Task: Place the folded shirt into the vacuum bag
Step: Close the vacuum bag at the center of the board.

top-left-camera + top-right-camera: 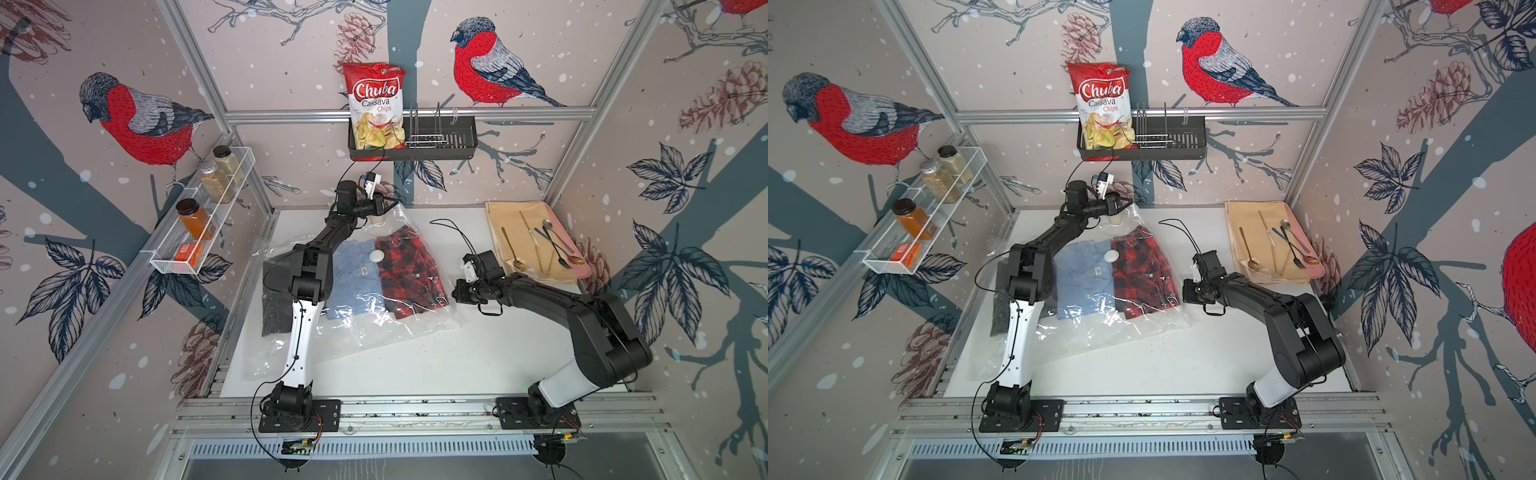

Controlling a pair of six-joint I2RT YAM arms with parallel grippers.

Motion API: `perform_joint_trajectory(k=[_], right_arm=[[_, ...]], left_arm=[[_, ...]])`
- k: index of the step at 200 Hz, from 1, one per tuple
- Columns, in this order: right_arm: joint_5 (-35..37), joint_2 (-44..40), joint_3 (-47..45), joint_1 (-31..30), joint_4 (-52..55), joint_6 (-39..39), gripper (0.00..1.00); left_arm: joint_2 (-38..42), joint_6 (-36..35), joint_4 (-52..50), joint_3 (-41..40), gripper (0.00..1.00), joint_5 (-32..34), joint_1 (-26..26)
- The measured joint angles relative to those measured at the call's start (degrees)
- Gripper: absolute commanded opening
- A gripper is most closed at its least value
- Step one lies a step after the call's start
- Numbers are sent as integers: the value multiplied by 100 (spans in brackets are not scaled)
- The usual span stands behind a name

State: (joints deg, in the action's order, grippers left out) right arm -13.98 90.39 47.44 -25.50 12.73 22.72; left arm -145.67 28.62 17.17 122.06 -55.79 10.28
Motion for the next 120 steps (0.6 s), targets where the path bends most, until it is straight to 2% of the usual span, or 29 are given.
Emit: perform_joint_trajectory(k=[120], right_arm=[[173, -223, -107, -160, 251, 127, 9]], left_arm=[[-98, 2, -90, 52, 0, 219, 2]])
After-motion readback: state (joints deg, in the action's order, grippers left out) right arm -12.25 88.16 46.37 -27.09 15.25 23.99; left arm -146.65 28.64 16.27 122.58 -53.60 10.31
